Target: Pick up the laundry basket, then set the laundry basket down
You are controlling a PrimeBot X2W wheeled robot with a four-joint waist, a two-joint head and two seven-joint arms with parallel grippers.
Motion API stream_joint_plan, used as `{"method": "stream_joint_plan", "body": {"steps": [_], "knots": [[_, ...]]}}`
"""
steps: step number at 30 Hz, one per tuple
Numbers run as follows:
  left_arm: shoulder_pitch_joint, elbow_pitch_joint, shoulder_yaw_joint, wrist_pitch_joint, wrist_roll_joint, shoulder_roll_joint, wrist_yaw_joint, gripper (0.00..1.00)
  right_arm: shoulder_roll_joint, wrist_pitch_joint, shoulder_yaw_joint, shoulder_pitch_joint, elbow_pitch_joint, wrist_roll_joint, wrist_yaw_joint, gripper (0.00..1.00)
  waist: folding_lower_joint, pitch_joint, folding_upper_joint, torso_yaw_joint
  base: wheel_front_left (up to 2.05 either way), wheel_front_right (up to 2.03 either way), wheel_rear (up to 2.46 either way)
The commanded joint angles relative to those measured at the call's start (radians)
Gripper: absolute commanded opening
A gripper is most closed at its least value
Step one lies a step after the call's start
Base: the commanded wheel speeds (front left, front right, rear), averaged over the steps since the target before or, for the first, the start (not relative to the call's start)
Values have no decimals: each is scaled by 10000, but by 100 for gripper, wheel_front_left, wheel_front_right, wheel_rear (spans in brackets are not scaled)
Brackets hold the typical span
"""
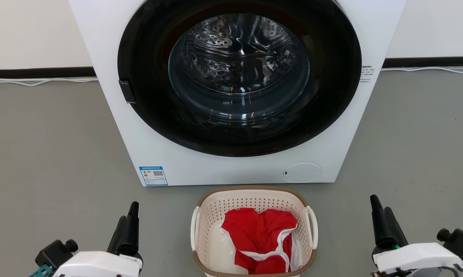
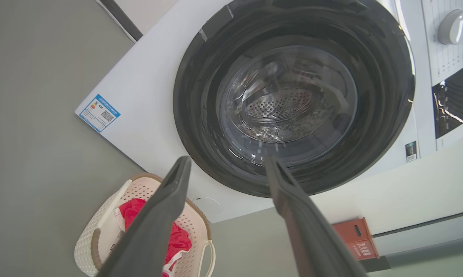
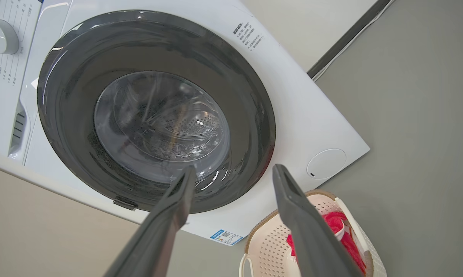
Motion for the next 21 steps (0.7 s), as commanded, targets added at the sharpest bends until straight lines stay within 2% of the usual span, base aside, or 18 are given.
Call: {"method": "stream_joint_plan", "body": {"steps": [1,21], "knots": [[-136,-356,84,-142,364,91,77,100,-100,-164,140,-348,-262,-402,35,100,-1,-5,0,0,0,0,0],[110,-684,40,-728,3124,115,318,100,-113,-746,307,-459,-31,-3392,47,100,-1,-53,0,-30,0,0,0]]}}
